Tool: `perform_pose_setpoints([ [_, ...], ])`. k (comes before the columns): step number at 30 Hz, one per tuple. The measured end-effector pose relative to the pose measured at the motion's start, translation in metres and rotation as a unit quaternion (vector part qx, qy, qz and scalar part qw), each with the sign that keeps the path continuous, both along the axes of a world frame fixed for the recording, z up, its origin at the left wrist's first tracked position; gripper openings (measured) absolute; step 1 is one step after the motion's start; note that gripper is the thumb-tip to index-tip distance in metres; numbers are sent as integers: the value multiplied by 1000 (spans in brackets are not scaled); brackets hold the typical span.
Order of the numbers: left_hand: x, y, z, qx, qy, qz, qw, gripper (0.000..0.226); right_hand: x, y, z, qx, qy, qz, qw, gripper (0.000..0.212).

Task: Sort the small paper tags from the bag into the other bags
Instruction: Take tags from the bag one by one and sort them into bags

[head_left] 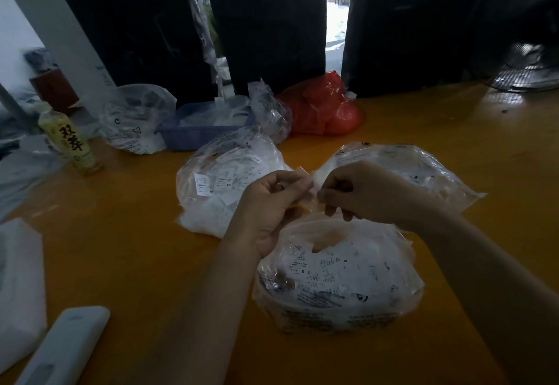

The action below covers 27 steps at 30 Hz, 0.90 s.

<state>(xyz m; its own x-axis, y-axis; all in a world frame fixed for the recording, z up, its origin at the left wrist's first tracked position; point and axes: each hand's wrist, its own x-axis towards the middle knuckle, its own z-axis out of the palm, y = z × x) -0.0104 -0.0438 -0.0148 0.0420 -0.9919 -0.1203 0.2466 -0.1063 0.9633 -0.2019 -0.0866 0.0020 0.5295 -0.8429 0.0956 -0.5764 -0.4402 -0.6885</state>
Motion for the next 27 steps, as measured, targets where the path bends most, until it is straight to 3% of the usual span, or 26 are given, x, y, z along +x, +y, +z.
perform_pose_setpoints([
  [4,-4,1,1,25,145,-57,987,19,3,4,3,-28,-69,-24,997,23],
  [8,-7,1,0,22,152,-38,987,18,5,7,6,-8,-78,-14,997,27],
  [11,0,-2,1,8,180,11,984,16,3,6,3,66,31,30,997,34],
  [14,9,-4,3,19,237,10,971,15,15,11,-11,40,210,101,972,27],
  [16,9,-3,3,28,226,5,974,19,30,19,-27,-3,288,128,949,30],
  [18,6,-2,1,30,197,2,980,20,44,28,-43,-59,324,86,940,36],
  [21,2,-1,-1,29,164,5,986,26,56,36,-57,-110,317,11,942,45],
  [27,0,0,-2,36,130,10,991,18,54,31,-53,-98,320,25,942,37],
])
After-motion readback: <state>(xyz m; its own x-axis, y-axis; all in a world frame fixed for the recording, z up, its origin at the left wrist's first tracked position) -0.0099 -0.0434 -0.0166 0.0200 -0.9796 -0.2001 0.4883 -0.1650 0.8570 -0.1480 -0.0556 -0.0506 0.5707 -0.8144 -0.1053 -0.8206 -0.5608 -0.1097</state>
